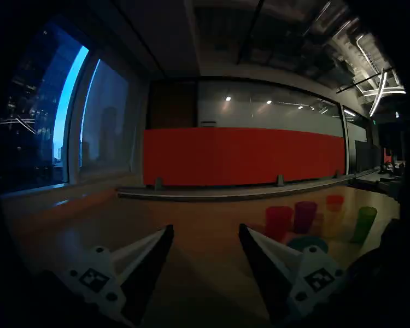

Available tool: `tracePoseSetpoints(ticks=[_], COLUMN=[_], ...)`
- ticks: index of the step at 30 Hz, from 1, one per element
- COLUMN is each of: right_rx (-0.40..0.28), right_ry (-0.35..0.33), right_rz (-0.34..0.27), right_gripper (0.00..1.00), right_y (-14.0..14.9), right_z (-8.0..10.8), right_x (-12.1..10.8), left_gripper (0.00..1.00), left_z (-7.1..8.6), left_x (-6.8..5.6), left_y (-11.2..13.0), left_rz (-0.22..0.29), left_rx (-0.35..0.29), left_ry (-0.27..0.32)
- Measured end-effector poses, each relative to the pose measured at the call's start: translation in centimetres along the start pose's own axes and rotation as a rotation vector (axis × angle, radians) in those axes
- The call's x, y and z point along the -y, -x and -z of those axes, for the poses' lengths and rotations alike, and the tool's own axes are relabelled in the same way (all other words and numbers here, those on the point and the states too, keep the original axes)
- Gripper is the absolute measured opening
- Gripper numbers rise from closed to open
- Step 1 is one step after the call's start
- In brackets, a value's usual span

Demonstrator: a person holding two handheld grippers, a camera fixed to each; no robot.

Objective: Pour water

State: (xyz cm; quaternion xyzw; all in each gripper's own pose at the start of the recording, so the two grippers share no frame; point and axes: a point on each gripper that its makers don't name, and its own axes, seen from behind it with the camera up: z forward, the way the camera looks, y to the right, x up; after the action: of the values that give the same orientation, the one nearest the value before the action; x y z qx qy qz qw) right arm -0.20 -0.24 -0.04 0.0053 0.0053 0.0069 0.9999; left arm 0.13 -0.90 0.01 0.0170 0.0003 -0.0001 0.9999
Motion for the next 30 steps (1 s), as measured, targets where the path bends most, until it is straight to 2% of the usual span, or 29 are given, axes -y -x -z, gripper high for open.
tracePoseSetpoints(ticks=[30], right_rx=[0.01], right_ry=[-0.001], right_rz=[0.012], right_gripper=[0.99], right_y=[-0.13], right_z=[0.01], right_x=[0.06], left_gripper=[0.88], left_z=[0.02], left_x=[0.08], left_y=[0.02], left_rz=[0.0], left_rx=[0.0], left_ry=[0.0])
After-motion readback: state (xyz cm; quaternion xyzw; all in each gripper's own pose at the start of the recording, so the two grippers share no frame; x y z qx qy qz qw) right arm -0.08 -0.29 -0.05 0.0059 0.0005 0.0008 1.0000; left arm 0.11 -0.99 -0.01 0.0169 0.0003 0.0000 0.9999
